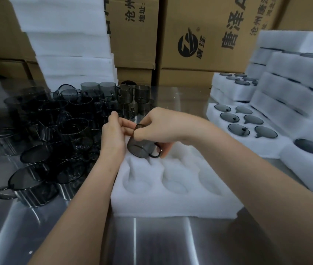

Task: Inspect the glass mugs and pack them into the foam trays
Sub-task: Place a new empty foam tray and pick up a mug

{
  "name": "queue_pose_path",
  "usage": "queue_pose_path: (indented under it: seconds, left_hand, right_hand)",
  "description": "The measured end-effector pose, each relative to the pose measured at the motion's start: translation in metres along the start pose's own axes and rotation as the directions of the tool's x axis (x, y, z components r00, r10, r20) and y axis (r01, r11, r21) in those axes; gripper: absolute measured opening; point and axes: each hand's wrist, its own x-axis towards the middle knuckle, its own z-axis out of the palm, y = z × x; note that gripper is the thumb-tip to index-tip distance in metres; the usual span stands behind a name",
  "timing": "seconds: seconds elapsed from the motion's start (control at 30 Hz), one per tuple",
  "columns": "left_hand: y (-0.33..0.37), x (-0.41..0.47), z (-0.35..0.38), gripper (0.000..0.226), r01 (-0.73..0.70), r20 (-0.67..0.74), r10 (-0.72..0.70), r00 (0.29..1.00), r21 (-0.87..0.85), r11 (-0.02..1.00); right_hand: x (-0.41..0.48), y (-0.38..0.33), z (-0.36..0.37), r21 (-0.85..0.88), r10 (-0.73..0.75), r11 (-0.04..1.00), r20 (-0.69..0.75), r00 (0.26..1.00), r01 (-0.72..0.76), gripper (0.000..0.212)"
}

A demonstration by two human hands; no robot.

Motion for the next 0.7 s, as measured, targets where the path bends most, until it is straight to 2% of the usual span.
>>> queue_pose_path:
  seconds: [0.1,0.27,0.37,0.47,0.57,0.7]
  left_hand:
    - [-0.001,0.002,-0.001,0.063,-0.006,-0.002,0.006,1.000,0.027,1.000]
    - [0.001,0.003,0.000,0.078,0.041,-0.020,-0.041,0.999,-0.019,0.999]
    - [0.001,0.003,0.000,0.079,0.043,-0.025,-0.043,0.999,0.000,0.999]
    - [0.001,0.001,-0.001,0.073,0.025,-0.029,-0.024,0.999,0.035,0.999]
    - [-0.001,-0.001,-0.002,0.064,-0.008,-0.002,0.008,1.000,0.097,0.995]
    - [0.000,-0.002,-0.003,0.061,-0.017,0.015,0.015,1.000,0.177,0.984]
  right_hand:
    - [0.000,0.001,-0.005,0.002,0.005,1.000,0.015,1.000,-0.005,0.039]
    - [0.007,-0.001,0.005,-0.217,-0.075,0.974,-0.055,0.996,0.061,0.058]
    - [0.010,0.004,0.007,-0.266,-0.100,0.961,-0.069,0.993,0.078,0.061]
    - [0.011,0.011,0.011,-0.318,-0.203,0.934,-0.088,0.975,0.165,0.062]
    - [0.006,0.022,0.020,-0.380,-0.274,0.892,-0.024,0.962,0.244,0.060]
    - [0.002,0.035,0.033,-0.521,-0.321,0.821,-0.086,0.943,0.233,0.070]
